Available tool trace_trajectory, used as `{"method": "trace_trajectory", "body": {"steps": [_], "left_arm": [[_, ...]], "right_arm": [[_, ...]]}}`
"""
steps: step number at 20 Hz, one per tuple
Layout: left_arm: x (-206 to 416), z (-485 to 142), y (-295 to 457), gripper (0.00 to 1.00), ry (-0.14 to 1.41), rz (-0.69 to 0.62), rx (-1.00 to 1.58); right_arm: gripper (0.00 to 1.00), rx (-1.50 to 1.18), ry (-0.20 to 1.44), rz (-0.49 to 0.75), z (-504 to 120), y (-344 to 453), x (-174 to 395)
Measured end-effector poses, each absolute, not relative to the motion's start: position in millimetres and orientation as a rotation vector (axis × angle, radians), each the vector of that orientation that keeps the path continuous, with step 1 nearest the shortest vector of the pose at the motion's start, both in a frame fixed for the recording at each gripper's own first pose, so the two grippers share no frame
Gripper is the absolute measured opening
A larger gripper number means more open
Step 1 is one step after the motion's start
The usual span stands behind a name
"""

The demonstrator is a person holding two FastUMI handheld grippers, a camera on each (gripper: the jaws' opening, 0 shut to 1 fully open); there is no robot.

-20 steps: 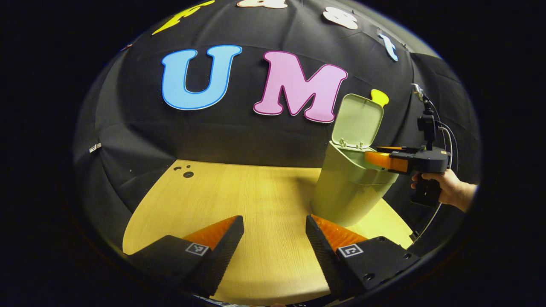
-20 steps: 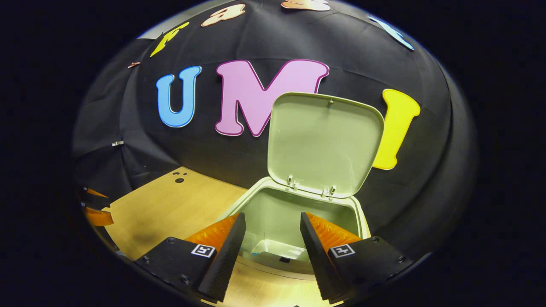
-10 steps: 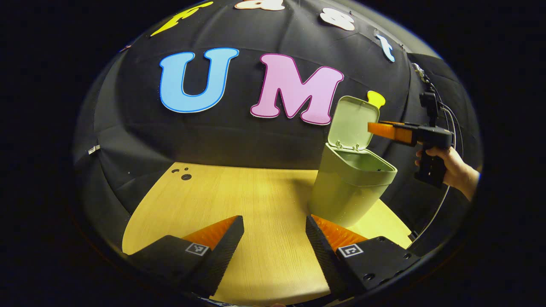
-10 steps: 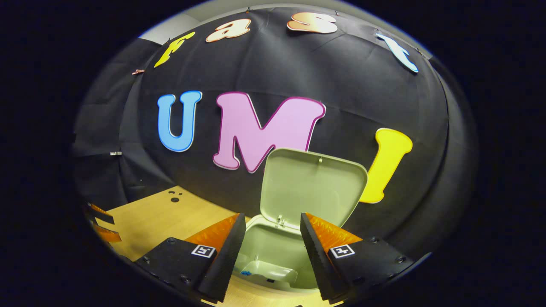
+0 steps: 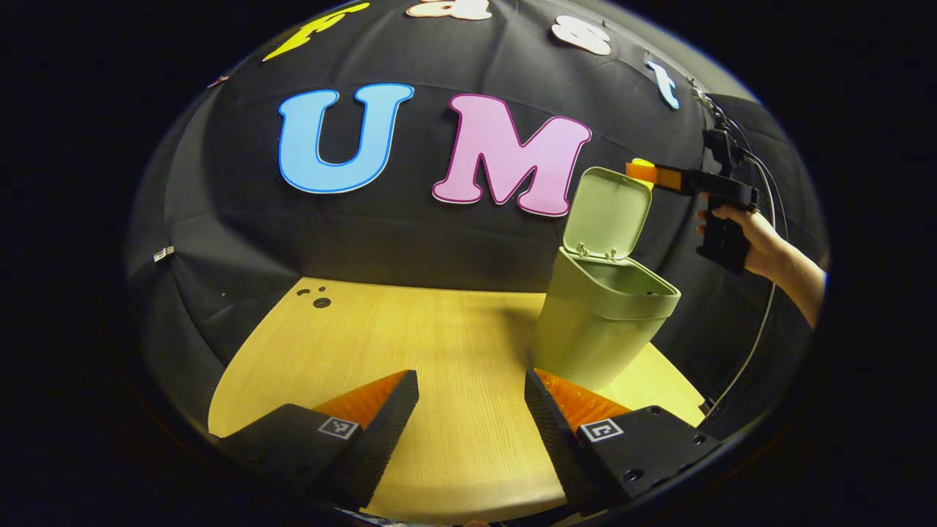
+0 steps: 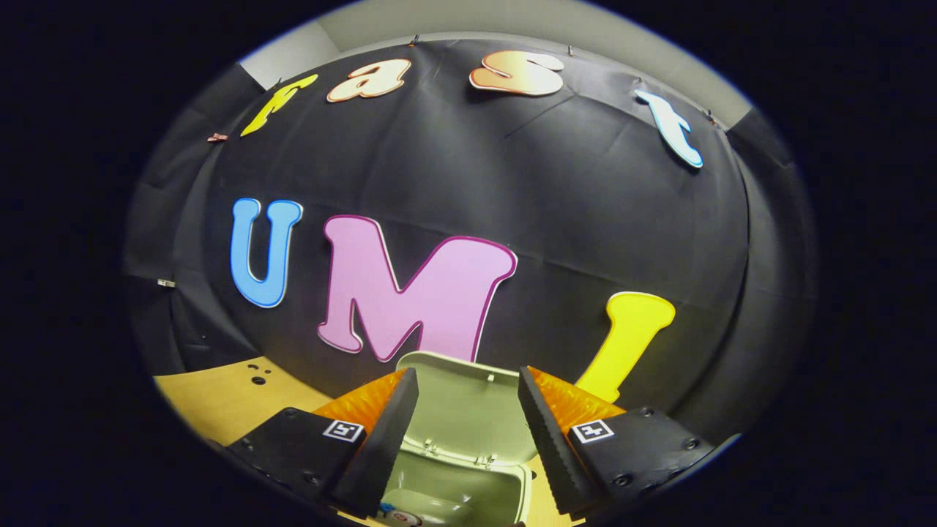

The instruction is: Press the lid of the desktop garbage bin to open it, pick up the crumpled paper on the desktop and throw it into the bin, then pick up the pop can on the desktop and drop it into the bin, and finally close the garbage bin lid.

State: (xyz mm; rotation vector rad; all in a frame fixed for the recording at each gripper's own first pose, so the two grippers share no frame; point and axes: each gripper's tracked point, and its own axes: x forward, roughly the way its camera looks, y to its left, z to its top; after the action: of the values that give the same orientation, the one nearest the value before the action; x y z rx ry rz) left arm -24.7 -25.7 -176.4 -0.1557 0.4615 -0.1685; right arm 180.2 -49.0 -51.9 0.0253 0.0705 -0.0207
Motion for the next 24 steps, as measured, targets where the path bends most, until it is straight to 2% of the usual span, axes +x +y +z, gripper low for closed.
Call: {"method": "trace_trajectory", "body": {"steps": [5,14,24], "left_arm": [[-29,-179,-18,0.94,0.471,-0.141,-0.158],[-27,-184,-4,0.94,0.485,-0.080,-0.167],[-14,-183,-22,0.94,0.484,-0.140,-0.146]], "right_arm": [[0.88,0.024,0.048,-0.102,-54,-66,207],[0.88,0.098,0.045,-0.141,-66,-79,239],[0.89,0.184,0.105,-0.074,-74,-66,194]]}}
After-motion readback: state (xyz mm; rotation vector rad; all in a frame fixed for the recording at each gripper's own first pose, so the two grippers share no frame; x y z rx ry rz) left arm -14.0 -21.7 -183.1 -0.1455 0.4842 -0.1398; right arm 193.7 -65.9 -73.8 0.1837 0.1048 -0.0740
